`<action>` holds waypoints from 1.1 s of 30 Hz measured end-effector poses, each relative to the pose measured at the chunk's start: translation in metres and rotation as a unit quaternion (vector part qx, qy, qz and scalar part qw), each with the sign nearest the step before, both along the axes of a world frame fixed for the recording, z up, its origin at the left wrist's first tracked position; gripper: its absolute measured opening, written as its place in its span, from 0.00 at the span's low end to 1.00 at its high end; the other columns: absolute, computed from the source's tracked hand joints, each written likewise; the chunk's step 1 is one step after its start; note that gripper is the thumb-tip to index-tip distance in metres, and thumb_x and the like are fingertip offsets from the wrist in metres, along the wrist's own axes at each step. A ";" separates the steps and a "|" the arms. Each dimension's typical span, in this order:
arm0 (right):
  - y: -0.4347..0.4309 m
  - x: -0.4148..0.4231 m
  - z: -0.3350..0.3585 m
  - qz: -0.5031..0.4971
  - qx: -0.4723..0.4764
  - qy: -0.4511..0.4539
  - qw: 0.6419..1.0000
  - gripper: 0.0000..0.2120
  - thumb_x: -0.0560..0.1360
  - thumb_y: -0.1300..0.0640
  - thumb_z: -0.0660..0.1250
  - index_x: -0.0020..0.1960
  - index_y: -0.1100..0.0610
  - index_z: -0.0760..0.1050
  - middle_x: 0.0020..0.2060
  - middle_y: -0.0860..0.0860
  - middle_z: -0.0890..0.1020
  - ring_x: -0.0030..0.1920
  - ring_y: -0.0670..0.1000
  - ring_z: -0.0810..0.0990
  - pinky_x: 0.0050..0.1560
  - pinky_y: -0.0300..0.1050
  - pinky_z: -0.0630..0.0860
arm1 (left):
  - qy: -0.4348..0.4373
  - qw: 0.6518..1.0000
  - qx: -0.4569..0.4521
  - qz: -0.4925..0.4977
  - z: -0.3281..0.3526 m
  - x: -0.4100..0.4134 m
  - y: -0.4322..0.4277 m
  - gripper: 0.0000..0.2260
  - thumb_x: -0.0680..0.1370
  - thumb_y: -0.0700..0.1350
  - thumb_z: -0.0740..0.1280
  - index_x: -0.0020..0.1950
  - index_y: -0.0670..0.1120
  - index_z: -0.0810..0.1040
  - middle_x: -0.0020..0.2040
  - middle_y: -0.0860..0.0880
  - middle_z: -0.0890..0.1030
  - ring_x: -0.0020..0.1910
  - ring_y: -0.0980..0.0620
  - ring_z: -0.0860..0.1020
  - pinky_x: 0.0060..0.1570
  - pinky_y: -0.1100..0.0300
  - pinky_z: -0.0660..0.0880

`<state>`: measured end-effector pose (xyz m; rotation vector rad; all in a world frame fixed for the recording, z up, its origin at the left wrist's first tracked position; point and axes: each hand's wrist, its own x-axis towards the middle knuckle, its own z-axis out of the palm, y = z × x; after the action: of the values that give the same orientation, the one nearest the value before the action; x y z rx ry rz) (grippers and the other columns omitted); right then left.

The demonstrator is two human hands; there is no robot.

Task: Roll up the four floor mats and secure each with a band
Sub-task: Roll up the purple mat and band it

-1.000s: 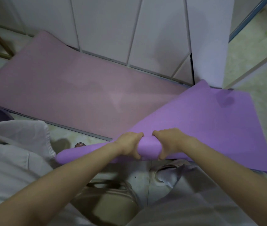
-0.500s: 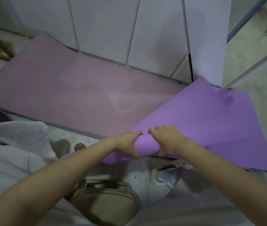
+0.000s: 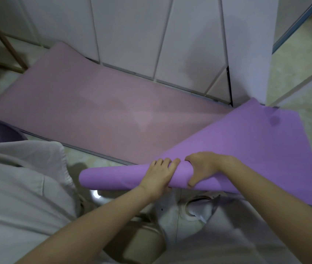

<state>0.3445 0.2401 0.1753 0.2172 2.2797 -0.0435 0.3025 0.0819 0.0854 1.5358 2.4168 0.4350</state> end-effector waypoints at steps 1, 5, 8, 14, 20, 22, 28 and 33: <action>0.000 0.001 0.002 -0.009 -0.005 -0.004 1.000 0.35 0.63 0.37 0.72 0.64 0.52 0.69 0.58 0.49 0.78 0.55 0.54 0.76 0.51 0.44 0.70 | -0.030 0.999 -0.010 -0.016 0.003 -0.005 0.002 0.43 0.56 0.48 0.79 0.68 0.44 0.66 0.52 0.44 0.77 0.48 0.43 0.78 0.47 0.56 0.74; -0.004 0.008 0.009 0.044 0.042 0.017 0.998 0.37 0.63 0.40 0.73 0.67 0.51 0.65 0.59 0.50 0.77 0.56 0.55 0.77 0.50 0.44 0.70 | -0.133 0.989 -0.051 -0.026 0.009 -0.015 0.011 0.33 0.68 0.48 0.74 0.69 0.47 0.64 0.61 0.44 0.74 0.59 0.42 0.73 0.56 0.51 0.70; -0.009 0.016 0.008 0.126 0.130 0.061 0.981 0.36 0.66 0.47 0.74 0.67 0.56 0.62 0.59 0.54 0.75 0.57 0.56 0.77 0.49 0.46 0.69 | -0.169 0.982 -0.078 -0.043 0.014 -0.024 0.023 0.32 0.67 0.50 0.76 0.67 0.47 0.66 0.60 0.44 0.77 0.58 0.41 0.75 0.53 0.53 0.71; -0.013 0.029 0.005 0.149 0.173 0.113 0.967 0.30 0.67 0.52 0.71 0.64 0.57 0.62 0.56 0.55 0.74 0.54 0.57 0.77 0.41 0.46 0.62 | -0.208 0.962 -0.141 -0.106 0.021 -0.045 0.039 0.35 0.66 0.49 0.79 0.68 0.46 0.67 0.64 0.47 0.75 0.62 0.46 0.73 0.56 0.60 0.67; -0.001 0.016 0.010 0.096 0.118 0.059 0.987 0.32 0.66 0.47 0.73 0.63 0.57 0.65 0.54 0.55 0.79 0.52 0.58 0.78 0.43 0.44 0.66 | -0.259 0.963 -0.064 -0.026 0.003 -0.022 0.022 0.38 0.65 0.50 0.78 0.70 0.50 0.63 0.65 0.48 0.72 0.62 0.46 0.73 0.60 0.55 0.70; 0.002 0.009 0.011 0.068 0.087 0.033 0.993 0.31 0.64 0.45 0.74 0.61 0.56 0.68 0.53 0.54 0.79 0.49 0.57 0.78 0.42 0.43 0.67 | -0.157 0.987 -0.025 0.022 -0.001 -0.006 0.013 0.41 0.64 0.55 0.77 0.72 0.50 0.62 0.64 0.47 0.72 0.63 0.46 0.72 0.61 0.55 0.67; 0.008 -0.007 0.008 0.014 0.032 -0.043 0.998 0.34 0.59 0.39 0.76 0.59 0.56 0.73 0.52 0.52 0.80 0.50 0.55 0.79 0.51 0.47 0.77 | 0.006 0.995 0.040 0.090 -0.020 0.019 0.004 0.49 0.46 0.59 0.76 0.64 0.46 0.67 0.48 0.47 0.79 0.45 0.47 0.77 0.44 0.55 0.77; 0.014 0.002 0.005 -0.027 0.006 -0.061 0.998 0.35 0.60 0.38 0.74 0.61 0.54 0.72 0.55 0.51 0.80 0.51 0.55 0.78 0.53 0.48 0.76 | -0.067 0.997 -0.008 0.033 -0.016 0.007 0.013 0.35 0.64 0.48 0.75 0.69 0.46 0.67 0.60 0.46 0.75 0.58 0.44 0.74 0.56 0.53 0.69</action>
<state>0.3463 0.2542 0.1799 0.2809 2.1520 -0.0429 0.3100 0.0952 0.0689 1.3770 2.3671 0.5122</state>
